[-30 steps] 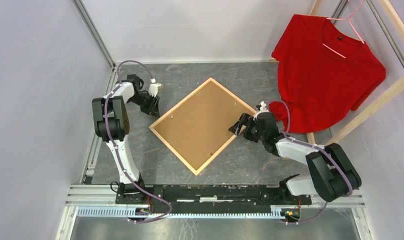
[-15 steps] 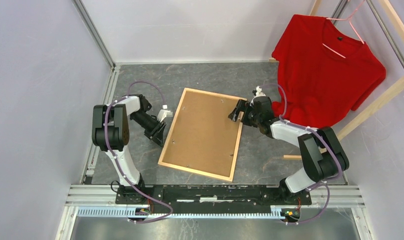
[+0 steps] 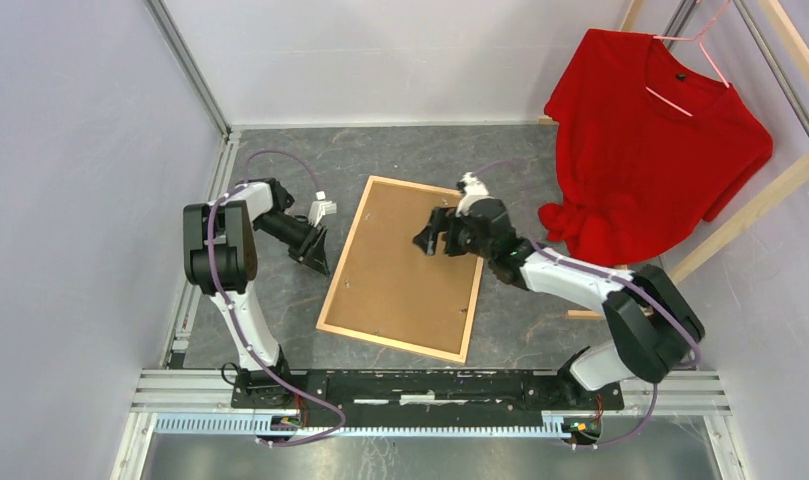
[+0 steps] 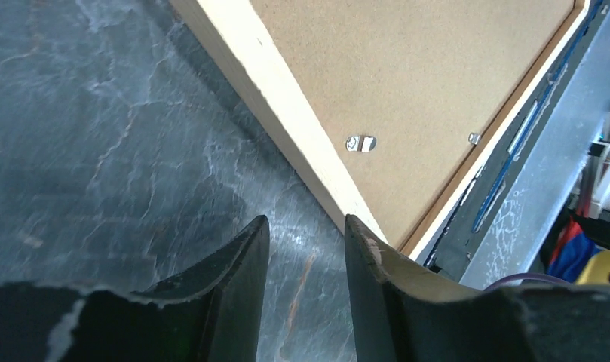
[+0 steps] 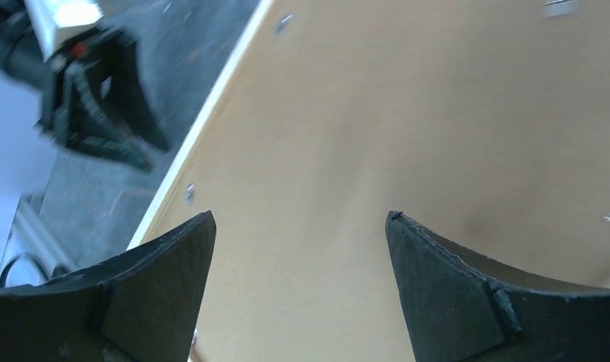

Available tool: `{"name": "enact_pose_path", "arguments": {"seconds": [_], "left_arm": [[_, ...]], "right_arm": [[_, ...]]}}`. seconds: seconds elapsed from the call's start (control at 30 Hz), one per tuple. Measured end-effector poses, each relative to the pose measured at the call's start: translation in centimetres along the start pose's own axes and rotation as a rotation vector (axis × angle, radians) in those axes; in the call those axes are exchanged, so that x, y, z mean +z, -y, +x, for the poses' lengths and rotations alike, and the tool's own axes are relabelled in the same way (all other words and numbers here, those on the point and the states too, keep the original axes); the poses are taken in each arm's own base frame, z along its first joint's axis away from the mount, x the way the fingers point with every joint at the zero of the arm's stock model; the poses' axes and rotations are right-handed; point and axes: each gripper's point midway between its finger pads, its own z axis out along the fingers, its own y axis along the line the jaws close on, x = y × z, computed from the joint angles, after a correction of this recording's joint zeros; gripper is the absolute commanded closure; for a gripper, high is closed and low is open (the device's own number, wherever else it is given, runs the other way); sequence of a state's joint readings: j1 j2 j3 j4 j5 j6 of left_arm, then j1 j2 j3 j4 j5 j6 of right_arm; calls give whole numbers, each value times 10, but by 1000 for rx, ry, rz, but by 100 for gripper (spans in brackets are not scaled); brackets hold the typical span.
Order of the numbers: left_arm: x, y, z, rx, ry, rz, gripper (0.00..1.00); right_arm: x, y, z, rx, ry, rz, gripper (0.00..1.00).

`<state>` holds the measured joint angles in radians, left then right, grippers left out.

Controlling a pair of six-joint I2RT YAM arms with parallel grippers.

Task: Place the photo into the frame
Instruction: Adjust the photo frame at the center of the board, then install the photo frame at the center of the board.

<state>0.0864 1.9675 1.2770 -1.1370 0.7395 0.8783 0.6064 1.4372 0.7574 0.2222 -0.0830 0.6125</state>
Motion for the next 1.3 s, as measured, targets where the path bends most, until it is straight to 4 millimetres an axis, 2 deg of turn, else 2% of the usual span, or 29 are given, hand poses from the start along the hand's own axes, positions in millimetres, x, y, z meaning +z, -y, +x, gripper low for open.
{"name": "enact_pose_path", "arguments": {"seconds": [0.1, 0.2, 0.3, 0.5, 0.67, 0.9, 1.3], "left_arm": [[10, -1, 3, -20, -15, 34, 60], [14, -1, 5, -32, -16, 51, 63], [14, 0, 4, -34, -12, 56, 69], [17, 4, 6, -51, -19, 83, 72], [19, 11, 6, -53, -28, 103, 67], [18, 18, 10, -50, -42, 129, 63], [22, 21, 9, -55, -41, 149, 69]], "right_arm": [[16, -37, 32, -32, -75, -105, 12], [29, -60, 65, -49, -157, -167, 13], [39, -80, 85, -58, -204, -214, 15], [60, -123, 102, -56, -235, -316, 16], [73, -150, 123, -54, -276, -378, 17], [76, -155, 150, -51, -333, -393, 17], [84, -160, 153, -43, -338, -405, 18]]}}
